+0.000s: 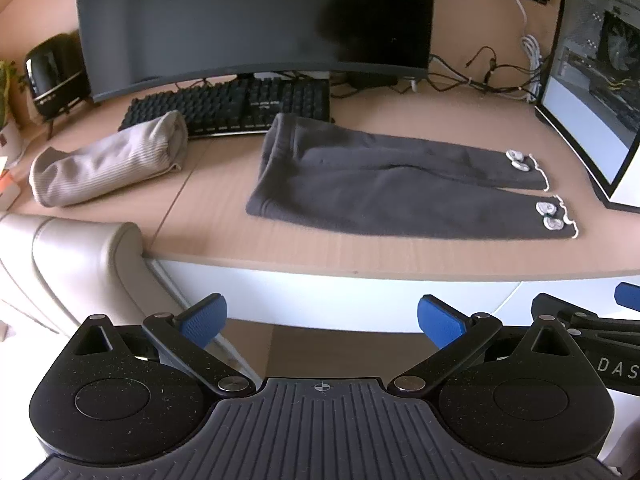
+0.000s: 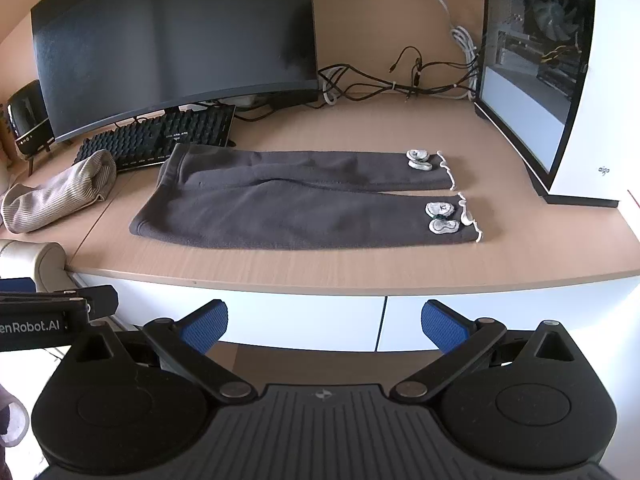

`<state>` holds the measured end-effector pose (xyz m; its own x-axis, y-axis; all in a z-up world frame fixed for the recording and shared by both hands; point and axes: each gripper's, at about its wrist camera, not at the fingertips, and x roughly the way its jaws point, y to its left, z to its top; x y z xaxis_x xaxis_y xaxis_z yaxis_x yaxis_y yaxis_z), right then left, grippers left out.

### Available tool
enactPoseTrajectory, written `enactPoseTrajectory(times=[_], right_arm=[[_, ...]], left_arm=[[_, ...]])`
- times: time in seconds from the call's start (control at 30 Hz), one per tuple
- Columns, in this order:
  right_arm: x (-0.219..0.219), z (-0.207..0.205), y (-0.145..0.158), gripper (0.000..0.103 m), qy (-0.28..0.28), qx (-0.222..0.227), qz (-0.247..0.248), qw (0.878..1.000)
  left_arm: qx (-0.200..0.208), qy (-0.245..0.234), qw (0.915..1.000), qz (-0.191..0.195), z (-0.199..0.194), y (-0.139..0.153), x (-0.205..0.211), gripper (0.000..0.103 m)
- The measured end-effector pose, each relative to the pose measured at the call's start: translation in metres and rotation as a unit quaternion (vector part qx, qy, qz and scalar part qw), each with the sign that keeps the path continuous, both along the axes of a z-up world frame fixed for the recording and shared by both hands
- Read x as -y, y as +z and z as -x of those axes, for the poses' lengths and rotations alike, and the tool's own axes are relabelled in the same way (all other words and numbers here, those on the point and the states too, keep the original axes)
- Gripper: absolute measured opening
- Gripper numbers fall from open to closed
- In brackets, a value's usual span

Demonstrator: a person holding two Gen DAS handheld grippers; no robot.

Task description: Fold clothes

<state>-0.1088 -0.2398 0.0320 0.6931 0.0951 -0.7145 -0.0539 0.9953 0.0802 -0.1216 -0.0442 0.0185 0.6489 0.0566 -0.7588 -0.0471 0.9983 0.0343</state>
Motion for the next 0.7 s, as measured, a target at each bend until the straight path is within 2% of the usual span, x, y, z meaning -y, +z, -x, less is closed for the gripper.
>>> enactPoseTrajectory(times=[0.7], right_arm=[[0.0021,-0.0093,-0.0040,0.103,0.004,-0.010,0.000,1.000]], left_arm=[[-0.006,-0.002,1.0000,-0.005,-0.0090,-0.0020,0.0024,0.103]])
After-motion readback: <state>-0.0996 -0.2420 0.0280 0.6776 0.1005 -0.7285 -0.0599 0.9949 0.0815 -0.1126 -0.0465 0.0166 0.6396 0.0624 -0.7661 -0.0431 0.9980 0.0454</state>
